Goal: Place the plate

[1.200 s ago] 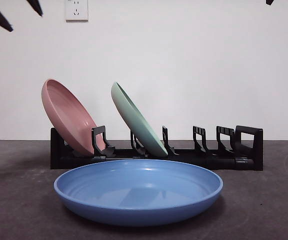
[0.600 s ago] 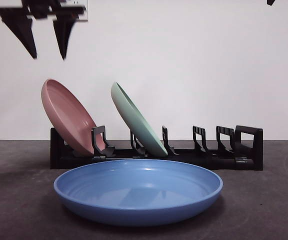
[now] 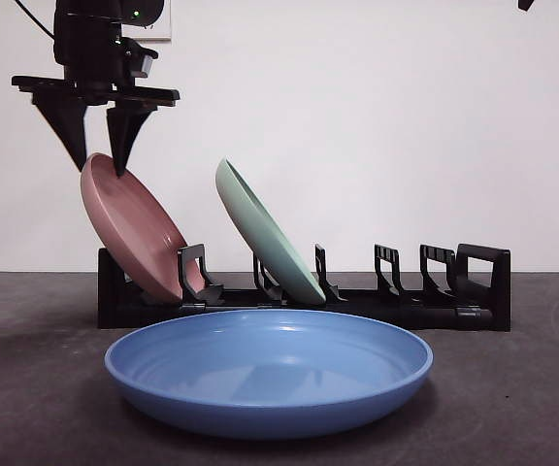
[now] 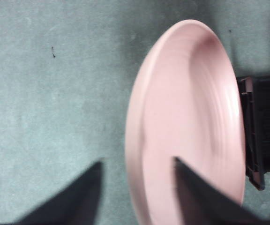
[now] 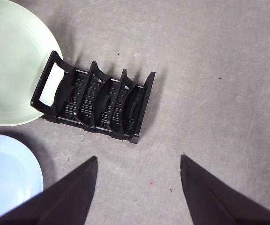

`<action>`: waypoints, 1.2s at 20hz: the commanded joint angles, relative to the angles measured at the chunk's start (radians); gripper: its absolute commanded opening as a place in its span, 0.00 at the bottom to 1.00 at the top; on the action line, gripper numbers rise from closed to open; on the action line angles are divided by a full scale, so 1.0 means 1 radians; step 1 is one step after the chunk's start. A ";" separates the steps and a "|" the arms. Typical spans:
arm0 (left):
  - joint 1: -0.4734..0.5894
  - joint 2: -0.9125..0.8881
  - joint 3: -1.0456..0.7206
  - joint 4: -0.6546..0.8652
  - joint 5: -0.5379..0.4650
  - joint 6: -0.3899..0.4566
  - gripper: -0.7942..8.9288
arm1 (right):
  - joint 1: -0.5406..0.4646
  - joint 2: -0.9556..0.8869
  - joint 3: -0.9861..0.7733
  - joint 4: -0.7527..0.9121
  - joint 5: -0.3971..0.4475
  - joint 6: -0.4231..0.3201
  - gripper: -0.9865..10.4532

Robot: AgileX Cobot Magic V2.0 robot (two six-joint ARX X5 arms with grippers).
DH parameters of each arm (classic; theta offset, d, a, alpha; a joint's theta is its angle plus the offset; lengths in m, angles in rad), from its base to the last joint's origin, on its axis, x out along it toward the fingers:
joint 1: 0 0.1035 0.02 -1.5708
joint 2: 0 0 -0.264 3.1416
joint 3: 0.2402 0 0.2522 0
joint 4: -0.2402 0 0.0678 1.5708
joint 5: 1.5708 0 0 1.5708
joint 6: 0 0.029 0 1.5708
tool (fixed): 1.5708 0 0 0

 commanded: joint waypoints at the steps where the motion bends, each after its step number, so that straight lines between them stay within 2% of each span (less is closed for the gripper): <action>1: -0.004 0.017 0.032 0.008 -0.003 0.006 0.20 | 0.002 0.011 0.024 0.001 -0.003 -0.010 0.33; 7: -0.005 0.017 0.034 0.005 -0.003 0.006 0.17 | 0.002 0.011 0.024 0.002 -0.002 -0.013 0.33; 9: -0.013 0.016 0.039 0.003 -0.021 0.007 0.10 | 0.002 0.011 0.024 0.002 -0.002 -0.016 0.33; 13: -0.031 0.016 0.071 -0.008 -0.080 0.031 0.10 | 0.002 0.011 0.024 0.002 -0.001 -0.024 0.33; 19: -0.061 0.016 0.191 -0.052 -0.217 0.090 0.10 | 0.002 0.011 0.024 0.001 -0.001 -0.027 0.33; 22: -0.072 0.016 0.256 -0.130 -0.331 0.156 0.10 | 0.002 0.011 0.024 0.002 0.000 -0.030 0.33; 24: -0.076 0.016 0.287 -0.193 -0.394 0.172 0.10 | 0.002 0.011 0.024 0.002 0.000 -0.030 0.33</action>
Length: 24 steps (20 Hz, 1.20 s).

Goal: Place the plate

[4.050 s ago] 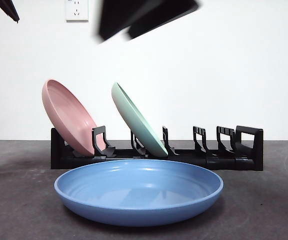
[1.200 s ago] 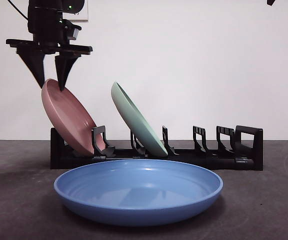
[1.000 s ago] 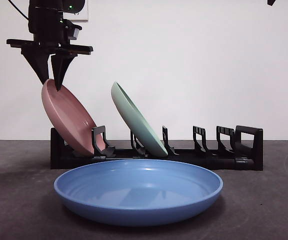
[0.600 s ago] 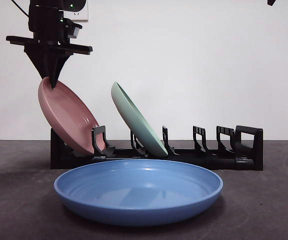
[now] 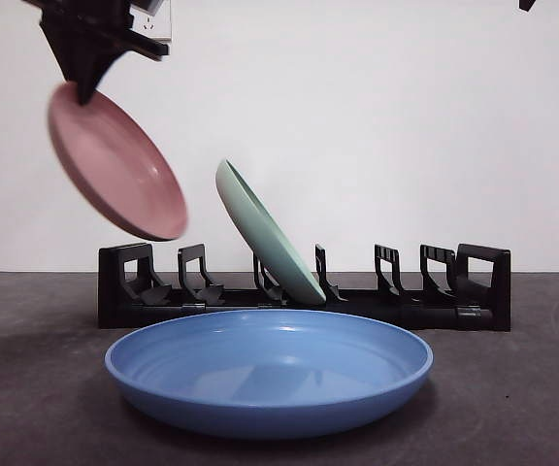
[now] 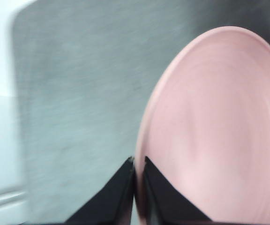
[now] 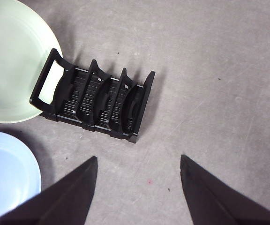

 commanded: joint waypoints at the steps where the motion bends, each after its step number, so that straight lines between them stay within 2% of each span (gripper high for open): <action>1: -0.004 0.015 0.058 -0.035 -0.057 0.032 0.10 | 0.002 0.011 0.024 0.003 -0.001 -0.011 0.33; 7: -0.004 -0.072 0.058 -0.042 -0.031 -0.009 0.10 | 0.002 0.011 0.024 0.002 -0.001 -0.011 0.33; 10: -0.003 -0.148 0.053 -0.050 0.138 -0.042 0.10 | 0.002 0.011 0.024 0.002 -0.001 -0.011 0.33; 15: 0.006 -0.283 -0.024 -0.052 0.284 -0.071 0.10 | 0.002 0.011 0.024 -0.003 -0.001 -0.011 0.33; 19: 0.006 -0.400 -0.176 -0.035 0.407 -0.071 0.10 | 0.002 0.011 0.024 -0.007 -0.001 -0.011 0.33; 21: 0.006 -0.487 -0.314 0.082 0.474 -0.076 0.10 | 0.002 0.011 0.024 -0.013 -0.002 -0.011 0.33; 22: 0.004 -0.547 -0.412 0.175 0.530 -0.102 0.10 | 0.002 0.011 0.024 -0.016 -0.002 -0.011 0.33; 24: 0.001 -0.657 -0.600 0.315 0.572 -0.146 0.10 | 0.002 0.011 0.024 -0.028 -0.001 -0.011 0.33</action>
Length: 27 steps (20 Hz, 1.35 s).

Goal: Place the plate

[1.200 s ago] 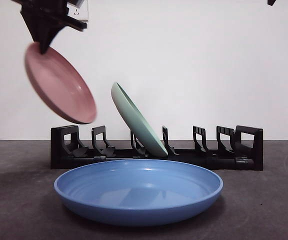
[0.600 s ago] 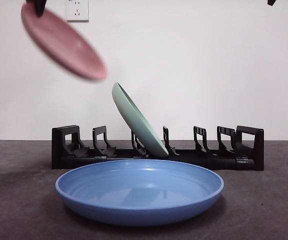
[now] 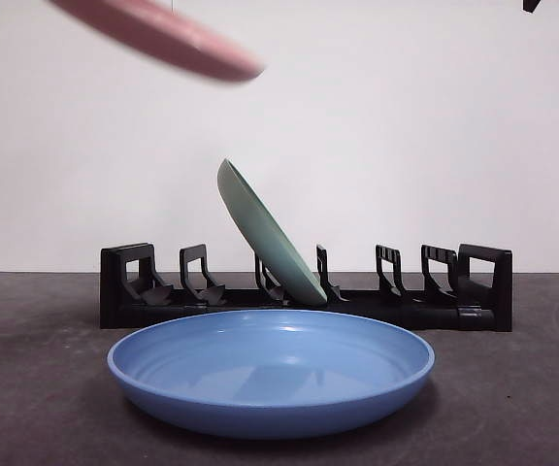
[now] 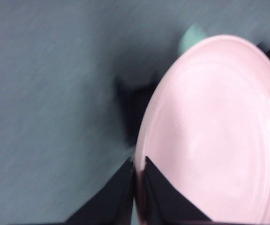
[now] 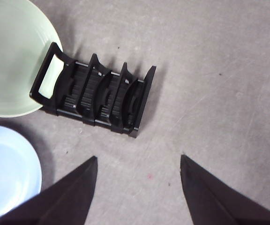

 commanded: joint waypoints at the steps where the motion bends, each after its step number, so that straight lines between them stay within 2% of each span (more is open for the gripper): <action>1: -0.013 -0.106 -0.181 0.135 0.021 -0.068 0.10 | 0.002 0.011 0.024 -0.007 -0.001 -0.007 0.33; 6: -0.060 -0.348 -0.600 0.373 0.029 -0.163 0.10 | 0.002 0.011 0.024 -0.007 -0.001 -0.007 0.33; 10: -0.105 -0.496 -0.881 0.509 0.072 -0.327 0.10 | 0.002 0.011 0.024 -0.007 -0.001 -0.007 0.33; 13: -0.138 -0.549 -1.023 0.541 0.072 -0.440 0.10 | 0.002 0.011 0.024 -0.007 -0.001 -0.007 0.33; 18: -0.192 -0.556 -1.173 0.647 0.068 -0.662 0.10 | 0.002 0.011 0.024 -0.007 -0.001 -0.007 0.33; 21: -0.237 -0.554 -1.220 0.655 -0.031 -0.791 0.10 | 0.002 0.011 0.024 -0.008 -0.001 -0.007 0.33; 24: -0.288 -0.553 -1.231 0.658 -0.128 -0.862 0.10 | 0.002 0.011 0.024 -0.007 -0.001 -0.007 0.33; 27: -0.333 -0.524 -1.231 0.704 -0.142 -0.881 0.10 | 0.002 0.011 0.024 -0.007 -0.002 -0.007 0.33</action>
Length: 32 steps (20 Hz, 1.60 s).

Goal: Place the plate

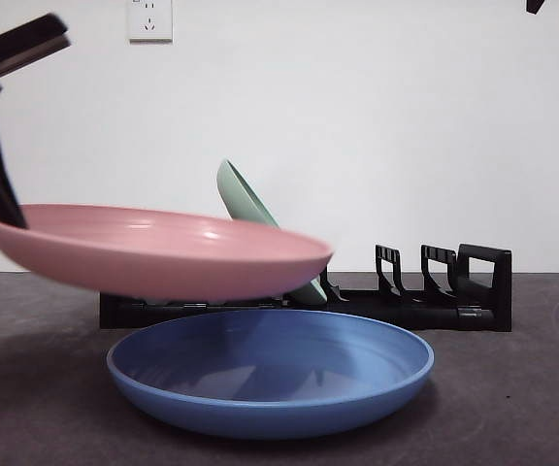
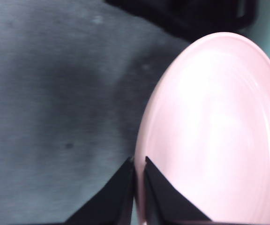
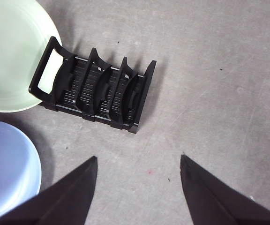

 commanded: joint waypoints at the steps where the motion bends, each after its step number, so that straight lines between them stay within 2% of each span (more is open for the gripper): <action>1: -0.035 0.045 0.005 0.047 -0.006 -0.044 0.10 | 0.003 0.011 0.024 0.005 -0.002 -0.007 0.33; 8: -0.084 0.230 0.006 0.216 -0.006 -0.054 0.10 | 0.005 0.011 0.024 0.005 -0.003 -0.007 0.33; 14: -0.094 0.341 0.006 0.239 -0.006 -0.048 0.10 | 0.011 0.011 0.024 0.005 -0.003 -0.007 0.33; 24: -0.103 0.418 0.006 0.327 -0.006 -0.036 0.10 | 0.011 0.011 0.024 0.005 -0.003 -0.007 0.33; 26: -0.103 0.419 0.006 0.326 -0.005 -0.029 0.14 | 0.011 0.011 0.024 0.005 -0.003 -0.007 0.33; 28: -0.103 0.419 0.006 0.326 -0.005 -0.029 0.22 | 0.011 0.011 0.024 0.005 -0.003 -0.007 0.33; 31: -0.103 0.419 0.006 0.325 -0.005 -0.030 0.23 | 0.011 0.011 0.024 0.005 -0.003 -0.007 0.33; 32: -0.103 0.418 0.006 0.324 -0.004 -0.029 0.27 | 0.011 0.011 0.024 0.004 -0.003 -0.007 0.33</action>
